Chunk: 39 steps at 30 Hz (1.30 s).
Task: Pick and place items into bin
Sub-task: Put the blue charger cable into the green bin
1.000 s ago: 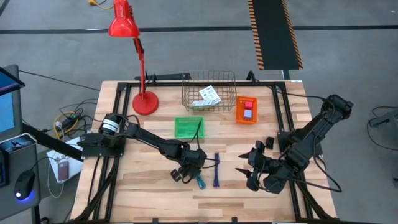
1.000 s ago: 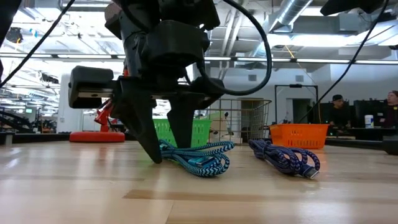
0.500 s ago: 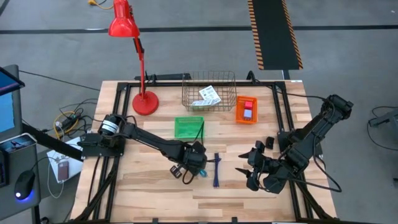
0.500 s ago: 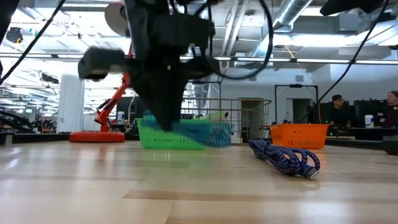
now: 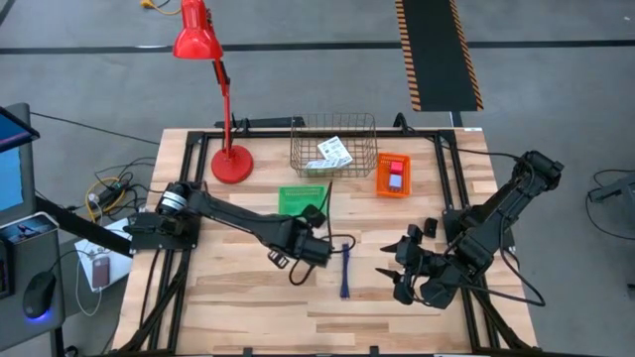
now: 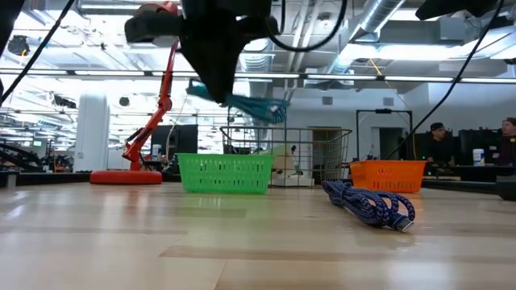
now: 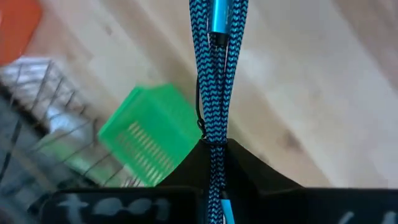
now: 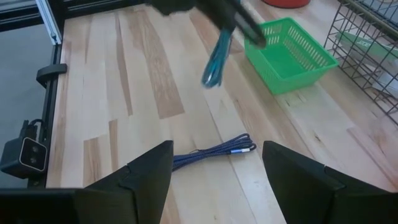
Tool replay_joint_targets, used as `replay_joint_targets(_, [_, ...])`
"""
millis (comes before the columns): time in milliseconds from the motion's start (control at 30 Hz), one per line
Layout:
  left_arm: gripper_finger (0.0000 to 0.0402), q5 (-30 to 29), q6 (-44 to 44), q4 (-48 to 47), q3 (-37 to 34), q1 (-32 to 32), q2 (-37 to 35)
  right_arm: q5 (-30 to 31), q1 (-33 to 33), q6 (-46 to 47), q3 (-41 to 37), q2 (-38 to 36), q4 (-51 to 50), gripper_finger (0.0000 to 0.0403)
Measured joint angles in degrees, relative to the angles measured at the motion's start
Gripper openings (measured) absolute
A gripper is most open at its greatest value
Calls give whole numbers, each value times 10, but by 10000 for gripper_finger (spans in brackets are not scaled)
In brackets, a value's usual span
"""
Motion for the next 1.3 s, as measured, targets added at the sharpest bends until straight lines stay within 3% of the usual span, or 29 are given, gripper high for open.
replay_joint_targets(300, [14,-96,-38,-144,71,34,0,0,0,0,0,0,0,244])
replay_joint_targets(667, [14,-102,-48,-162,77,146,-1,0,0,0,0,0,0,244])
replay_joint_targets(933, [16,-33,-44,-152,74,208,-1,-1,0,4,0,0,0,244])
replay_joint_targets(1300, [20,16,-11,-147,74,198,-1,-1,0,4,0,0,0,244])
